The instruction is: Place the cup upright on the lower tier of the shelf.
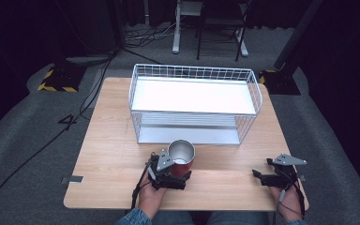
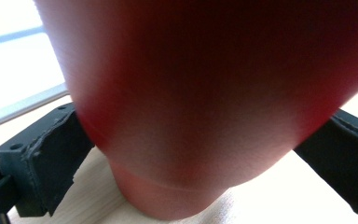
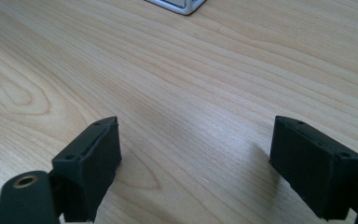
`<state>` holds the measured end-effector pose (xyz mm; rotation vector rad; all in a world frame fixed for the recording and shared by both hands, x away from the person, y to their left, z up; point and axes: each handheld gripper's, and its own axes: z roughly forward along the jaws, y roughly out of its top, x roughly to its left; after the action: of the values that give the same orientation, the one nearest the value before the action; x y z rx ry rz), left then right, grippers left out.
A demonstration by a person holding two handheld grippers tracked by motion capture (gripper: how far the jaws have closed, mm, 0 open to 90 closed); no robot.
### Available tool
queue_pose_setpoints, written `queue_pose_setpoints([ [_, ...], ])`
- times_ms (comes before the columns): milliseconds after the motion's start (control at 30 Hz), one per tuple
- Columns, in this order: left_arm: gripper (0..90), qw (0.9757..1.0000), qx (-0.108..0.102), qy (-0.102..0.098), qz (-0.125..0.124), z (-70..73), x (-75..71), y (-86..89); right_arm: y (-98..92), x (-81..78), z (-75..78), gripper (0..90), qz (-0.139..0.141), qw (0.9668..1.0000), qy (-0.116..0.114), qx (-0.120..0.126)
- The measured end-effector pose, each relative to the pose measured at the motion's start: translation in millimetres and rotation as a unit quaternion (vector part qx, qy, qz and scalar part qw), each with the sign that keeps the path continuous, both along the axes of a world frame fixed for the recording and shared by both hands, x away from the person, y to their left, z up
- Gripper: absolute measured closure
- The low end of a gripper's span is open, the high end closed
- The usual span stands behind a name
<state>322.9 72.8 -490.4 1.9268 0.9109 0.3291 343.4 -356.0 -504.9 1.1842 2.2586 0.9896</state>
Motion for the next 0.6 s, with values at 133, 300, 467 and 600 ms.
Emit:
queue_pose_setpoints([
  [133, 0.0, 0.9998, 0.009, 0.01, 0.013, -4.8, 2.1, -4.0, 0.1, -0.2, 0.0, 16.5, 0.001, 1.0, -0.001, -0.001],
  [300, 1.1, 0.9988, 0.017, 0.002, 0.046, -5.3, 2.4, -7.2, 0.1, -0.3, 0.1, 16.5, 0.001, 1.0, -0.002, -0.002],
  [467, 7.0, 0.998, 0.024, -0.007, 0.058, -6.2, 1.8, -9.7, 0.3, -0.5, 0.1, 16.5, 0.001, 1.0, -0.003, -0.003],
  [600, 7.6, 0.9983, 0.019, -0.011, 0.054, -7.5, 1.3, -9.0, 0.6, -0.7, 0.1, 16.4, 0.001, 1.0, -0.004, -0.003],
])
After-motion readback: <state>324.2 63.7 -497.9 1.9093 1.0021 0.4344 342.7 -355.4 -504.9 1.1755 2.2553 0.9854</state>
